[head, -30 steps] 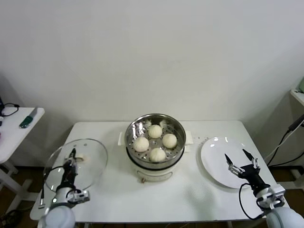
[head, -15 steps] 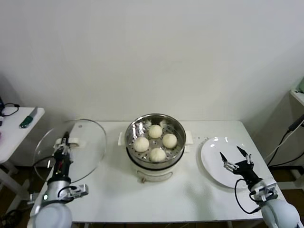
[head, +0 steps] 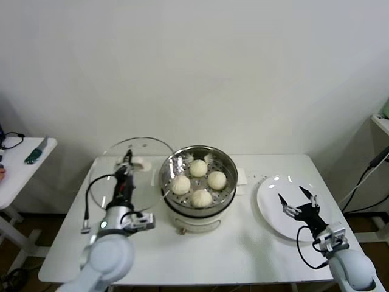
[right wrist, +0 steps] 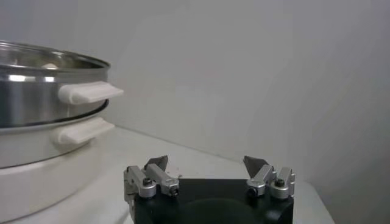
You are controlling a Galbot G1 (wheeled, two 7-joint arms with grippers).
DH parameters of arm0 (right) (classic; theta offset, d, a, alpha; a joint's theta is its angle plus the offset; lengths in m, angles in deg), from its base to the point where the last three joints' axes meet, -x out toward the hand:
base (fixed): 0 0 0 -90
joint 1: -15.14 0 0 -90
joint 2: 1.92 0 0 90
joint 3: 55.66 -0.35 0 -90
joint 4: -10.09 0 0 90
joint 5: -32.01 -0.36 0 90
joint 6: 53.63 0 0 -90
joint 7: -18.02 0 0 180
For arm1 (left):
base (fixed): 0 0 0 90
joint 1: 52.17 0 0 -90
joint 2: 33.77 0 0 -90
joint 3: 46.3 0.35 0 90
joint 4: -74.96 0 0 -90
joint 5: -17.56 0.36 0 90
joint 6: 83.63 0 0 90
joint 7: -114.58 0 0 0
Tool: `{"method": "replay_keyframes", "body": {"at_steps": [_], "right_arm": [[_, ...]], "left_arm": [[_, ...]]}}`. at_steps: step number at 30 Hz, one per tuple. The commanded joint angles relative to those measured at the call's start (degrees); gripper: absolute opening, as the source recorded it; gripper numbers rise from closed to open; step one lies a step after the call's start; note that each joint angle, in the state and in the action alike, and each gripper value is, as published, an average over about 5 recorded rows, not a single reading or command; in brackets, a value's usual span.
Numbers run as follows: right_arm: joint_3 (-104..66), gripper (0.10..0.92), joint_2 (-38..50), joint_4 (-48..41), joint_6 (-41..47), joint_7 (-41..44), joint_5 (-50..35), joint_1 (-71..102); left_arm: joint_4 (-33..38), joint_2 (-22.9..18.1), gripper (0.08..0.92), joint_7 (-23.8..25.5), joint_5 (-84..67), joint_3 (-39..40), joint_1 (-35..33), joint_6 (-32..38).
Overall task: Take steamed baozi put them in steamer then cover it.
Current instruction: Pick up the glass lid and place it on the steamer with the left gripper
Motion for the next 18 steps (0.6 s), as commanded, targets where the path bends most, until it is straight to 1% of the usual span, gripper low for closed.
{"method": "replay_keyframes", "body": {"at_steps": [1,6,11,15,18], "right_arm": [[-0.5,0.823,0.1,-1.3,-0.2,0.0,0.5,-0.6],[-1.6,0.823,-0.1,-1.2,-0.6,0.1,0.6,0.4],[-3.1,0.823,-0.4,-0.9,-0.8,0.3,0.7,1.8],[-4.2,0.823,-0.7,-0.7,-1.0,0.4,0.9,2.9],[-4.6,0.823,-0.8,-0.8,-1.2,0.4,1.0,3.1]], "left_arm": [[-6.8,-10.4,0.149,11.5,9.6,16.8,14.3,-5.1],[-10.5,-16.1,0.149,11.1,11.8,17.2,14.3,-5.1],[-13.8,-19.4,0.149,7.5,11.8,17.7,14.8,-5.1],[-16.1,-22.4,0.149,6.9,12.1,18.3,14.8,-5.1],[-18.0,-23.7,0.149,6.9,12.8,19.0,15.2,-5.1]]}}
